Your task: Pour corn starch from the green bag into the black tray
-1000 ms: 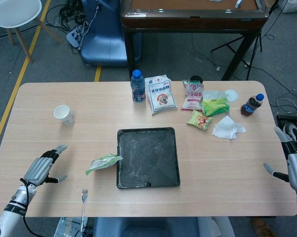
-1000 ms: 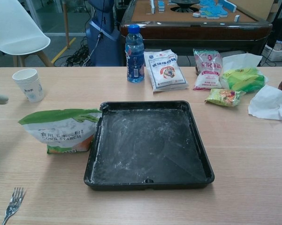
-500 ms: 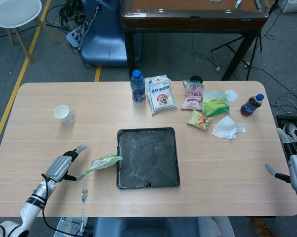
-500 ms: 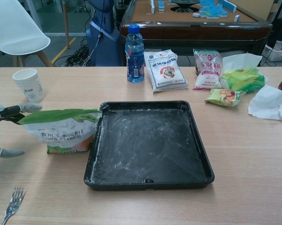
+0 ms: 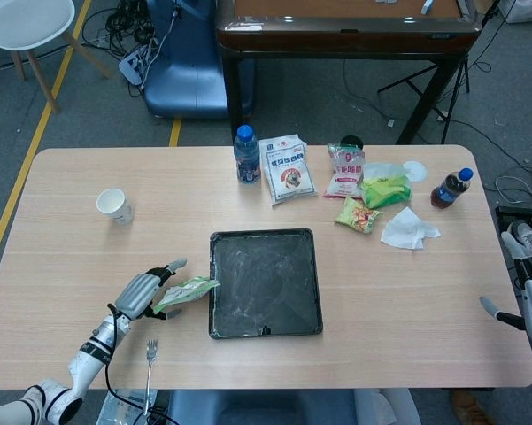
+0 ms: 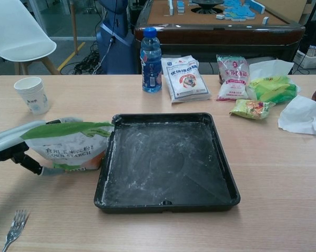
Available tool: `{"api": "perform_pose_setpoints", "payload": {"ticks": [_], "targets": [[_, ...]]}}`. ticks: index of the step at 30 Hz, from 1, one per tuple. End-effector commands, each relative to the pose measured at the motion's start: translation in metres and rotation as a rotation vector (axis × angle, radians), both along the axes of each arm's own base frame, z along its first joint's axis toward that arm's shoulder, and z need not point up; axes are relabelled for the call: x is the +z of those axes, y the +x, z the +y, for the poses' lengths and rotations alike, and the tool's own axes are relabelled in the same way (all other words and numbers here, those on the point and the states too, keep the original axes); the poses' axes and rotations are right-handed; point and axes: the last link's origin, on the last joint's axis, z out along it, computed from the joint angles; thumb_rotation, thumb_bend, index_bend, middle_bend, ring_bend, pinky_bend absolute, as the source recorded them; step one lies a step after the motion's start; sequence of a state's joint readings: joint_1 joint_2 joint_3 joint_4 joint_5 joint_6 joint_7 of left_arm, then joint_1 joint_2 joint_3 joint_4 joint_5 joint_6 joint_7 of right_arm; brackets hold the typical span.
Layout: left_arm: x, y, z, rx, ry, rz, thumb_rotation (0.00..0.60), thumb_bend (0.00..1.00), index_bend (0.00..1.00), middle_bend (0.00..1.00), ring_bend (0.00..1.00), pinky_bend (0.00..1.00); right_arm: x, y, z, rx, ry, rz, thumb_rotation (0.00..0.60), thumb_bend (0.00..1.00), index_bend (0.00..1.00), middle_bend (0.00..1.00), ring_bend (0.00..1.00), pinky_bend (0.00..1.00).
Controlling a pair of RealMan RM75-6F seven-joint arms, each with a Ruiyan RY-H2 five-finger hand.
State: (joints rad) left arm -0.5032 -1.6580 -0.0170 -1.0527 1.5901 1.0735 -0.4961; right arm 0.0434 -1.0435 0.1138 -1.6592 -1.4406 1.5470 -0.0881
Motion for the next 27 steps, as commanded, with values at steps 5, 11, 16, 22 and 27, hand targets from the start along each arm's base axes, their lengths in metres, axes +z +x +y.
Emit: {"api": "perform_pose_setpoints", "payload": {"ticks": [5,11,16,22,27], "targets": [[-0.013,0.006,0.004,-0.017,0.006,-0.019,0.600,0.19,0.10,0.16,0.25,0.23,0.001,-0.001,0.001,-0.005,-0.002,0.000,0.600,0.05,0.08,0.21,0.02,0.07],[-0.021,0.009,0.007,-0.035,0.023,-0.031,0.600,0.19,0.15,0.20,0.28,0.27,0.003,-0.002,0.003,-0.011,-0.007,-0.001,0.600,0.05,0.08,0.21,0.02,0.07],[-0.026,0.010,0.010,-0.036,0.030,-0.041,0.600,0.19,0.21,0.25,0.32,0.33,0.003,-0.003,0.005,-0.018,-0.010,-0.003,0.600,0.05,0.08,0.21,0.02,0.07],[-0.032,0.010,0.016,-0.036,0.041,-0.047,0.600,0.20,0.30,0.32,0.38,0.42,0.003,-0.004,0.005,-0.020,-0.010,-0.006,0.600,0.05,0.08,0.22,0.03,0.07],[-0.029,0.009,0.023,-0.040,0.070,-0.077,0.600,0.30,0.42,0.47,0.49,0.59,0.003,-0.003,0.005,-0.012,-0.015,-0.006,0.600,0.05,0.10,0.24,0.03,0.07]]}}
